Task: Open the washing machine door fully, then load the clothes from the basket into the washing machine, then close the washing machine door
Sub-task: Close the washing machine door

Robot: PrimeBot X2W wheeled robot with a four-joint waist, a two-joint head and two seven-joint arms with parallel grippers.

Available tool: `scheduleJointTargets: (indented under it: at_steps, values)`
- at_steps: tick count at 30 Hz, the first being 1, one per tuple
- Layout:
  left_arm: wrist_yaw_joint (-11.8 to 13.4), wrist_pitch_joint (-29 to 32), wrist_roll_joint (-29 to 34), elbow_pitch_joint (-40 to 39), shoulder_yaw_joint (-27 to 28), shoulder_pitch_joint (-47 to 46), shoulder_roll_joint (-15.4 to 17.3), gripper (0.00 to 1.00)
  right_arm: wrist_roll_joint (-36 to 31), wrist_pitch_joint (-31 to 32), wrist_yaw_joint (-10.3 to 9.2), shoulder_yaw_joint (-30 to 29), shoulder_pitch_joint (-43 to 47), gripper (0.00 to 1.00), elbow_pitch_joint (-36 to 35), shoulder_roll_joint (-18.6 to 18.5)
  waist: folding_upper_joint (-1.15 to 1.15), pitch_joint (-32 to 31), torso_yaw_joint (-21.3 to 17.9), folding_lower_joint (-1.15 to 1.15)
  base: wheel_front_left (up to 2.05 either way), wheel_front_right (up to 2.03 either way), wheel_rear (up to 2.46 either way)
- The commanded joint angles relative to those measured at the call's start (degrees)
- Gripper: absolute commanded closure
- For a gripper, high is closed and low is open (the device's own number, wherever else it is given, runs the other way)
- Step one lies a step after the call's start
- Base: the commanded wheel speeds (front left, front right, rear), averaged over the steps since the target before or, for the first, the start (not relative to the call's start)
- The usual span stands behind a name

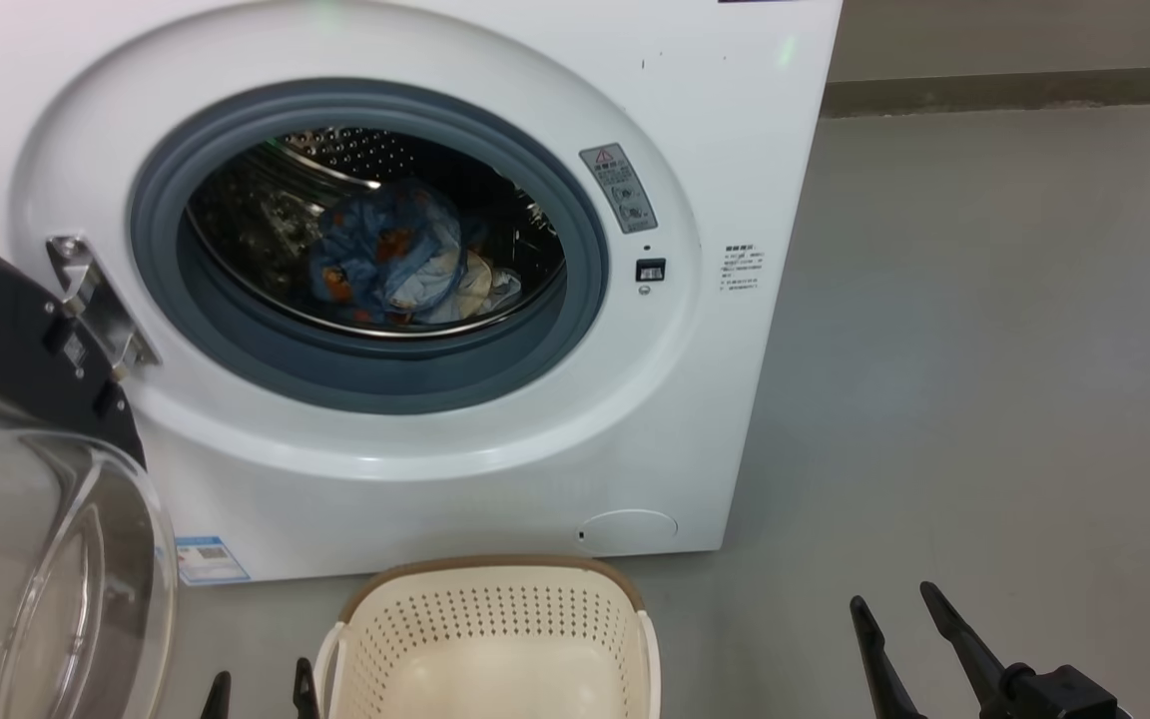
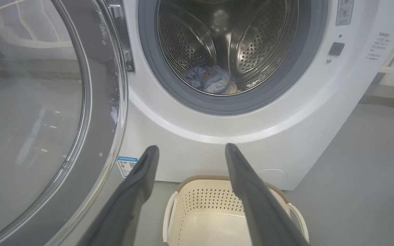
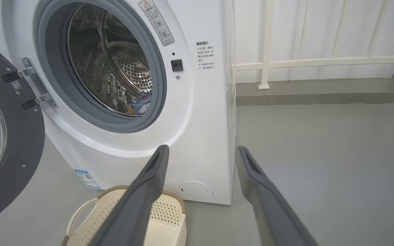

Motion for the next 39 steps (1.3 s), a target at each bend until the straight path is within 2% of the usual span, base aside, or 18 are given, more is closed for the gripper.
scheduleJointTargets:
  at_steps: [1, 14, 26, 32, 39]
  values:
    - [0.2, -0.4, -0.5, -1.0, 1.7, -1.5, 0.4, 0.00, -0.4, -0.3, 0.52, 1.6, -1.3, 0.00, -1.5, -0.4, 0.00, 0.1, 0.1, 0.00, -1.22, 1.22, 0.00]
    - [0.5, -0.4, -0.2, -0.5, 1.4, -1.8, 0.4, 0.00, -0.5, -0.3, 0.52, 1.7, -1.4, 0.00, -1.4, -0.3, 0.00, 0.5, 0.3, 0.00, -1.46, 1.46, 0.00]
    - [0.5, -0.4, -0.2, -0.5, 1.2, -1.8, 0.4, 0.00, -0.5, -0.3, 0.52, 1.5, -1.3, 0.00, -1.4, -0.3, 0.00, 0.4, 0.5, 0.00, -0.24, 0.24, 0.00]
    - [0.6, -0.4, 0.2, -0.8, 1.1, -2.1, 0.4, 0.00, -0.5, -0.3, 0.52, 1.5, -1.3, 0.00, -1.5, -0.3, 0.00, 0.5, 2.8, 0.00, 0.00, 0.00, 0.00]
    - [1.1, -0.4, 0.2, -1.2, 1.4, -1.9, 0.4, 0.00, -0.4, -0.3, 0.52, 2.7, -2.2, 0.00, -1.2, -1.0, 0.00, 0.1, 8.4, 0.00, 0.00, 0.00, 0.00]
